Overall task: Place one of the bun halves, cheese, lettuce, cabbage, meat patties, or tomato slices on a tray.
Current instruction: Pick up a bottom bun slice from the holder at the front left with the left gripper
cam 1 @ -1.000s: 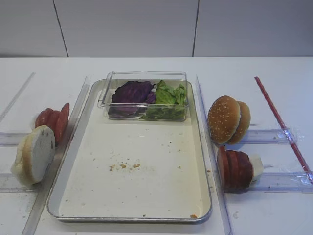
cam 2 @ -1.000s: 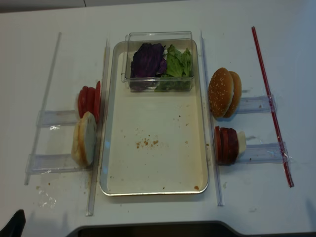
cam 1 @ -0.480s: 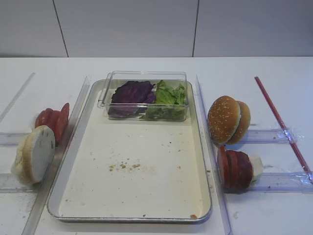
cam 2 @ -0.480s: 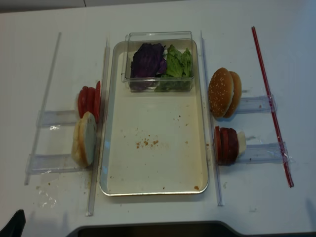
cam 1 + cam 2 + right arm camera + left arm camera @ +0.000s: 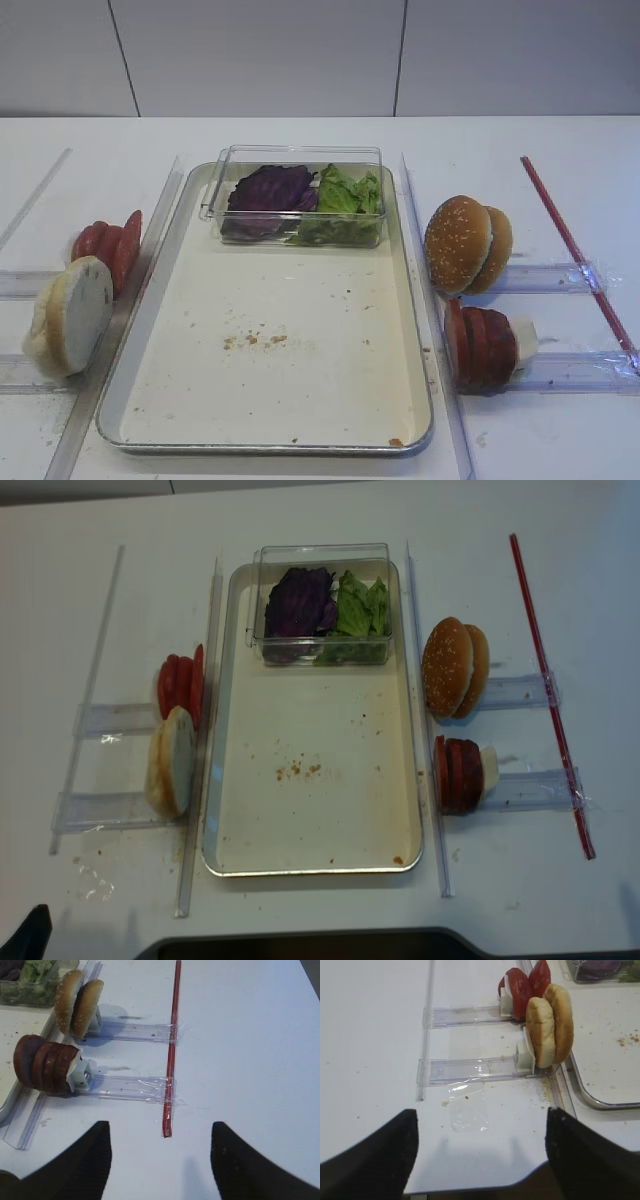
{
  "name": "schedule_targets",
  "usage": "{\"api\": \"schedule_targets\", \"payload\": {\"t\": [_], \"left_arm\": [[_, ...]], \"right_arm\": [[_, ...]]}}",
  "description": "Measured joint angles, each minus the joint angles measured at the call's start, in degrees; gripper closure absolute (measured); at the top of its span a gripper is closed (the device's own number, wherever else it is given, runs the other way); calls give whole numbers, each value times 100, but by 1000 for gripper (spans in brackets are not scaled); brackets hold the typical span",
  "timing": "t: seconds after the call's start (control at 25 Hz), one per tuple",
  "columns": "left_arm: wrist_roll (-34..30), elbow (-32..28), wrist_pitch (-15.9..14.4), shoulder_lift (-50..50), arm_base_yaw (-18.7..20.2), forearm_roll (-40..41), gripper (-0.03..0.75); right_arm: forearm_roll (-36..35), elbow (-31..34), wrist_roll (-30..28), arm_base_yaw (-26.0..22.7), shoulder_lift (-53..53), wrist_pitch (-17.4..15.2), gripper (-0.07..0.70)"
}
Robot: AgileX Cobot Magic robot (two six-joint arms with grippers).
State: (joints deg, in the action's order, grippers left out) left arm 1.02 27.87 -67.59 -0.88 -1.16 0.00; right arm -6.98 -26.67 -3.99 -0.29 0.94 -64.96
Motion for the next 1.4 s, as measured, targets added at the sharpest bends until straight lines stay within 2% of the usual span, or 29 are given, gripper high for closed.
{"api": "schedule_targets", "payload": {"t": [0.68,1.04,1.4], "left_arm": [[0,40,0,0,0,-38,226],[0,582,-62,63,0,-291,226],[-102,1269,-411,1193,0,-499,226]], "right_arm": [[0,0,0,0,0,0,177],[0,0,0,0,0,0,177],[0,0,0,0,0,-10,177]]}}
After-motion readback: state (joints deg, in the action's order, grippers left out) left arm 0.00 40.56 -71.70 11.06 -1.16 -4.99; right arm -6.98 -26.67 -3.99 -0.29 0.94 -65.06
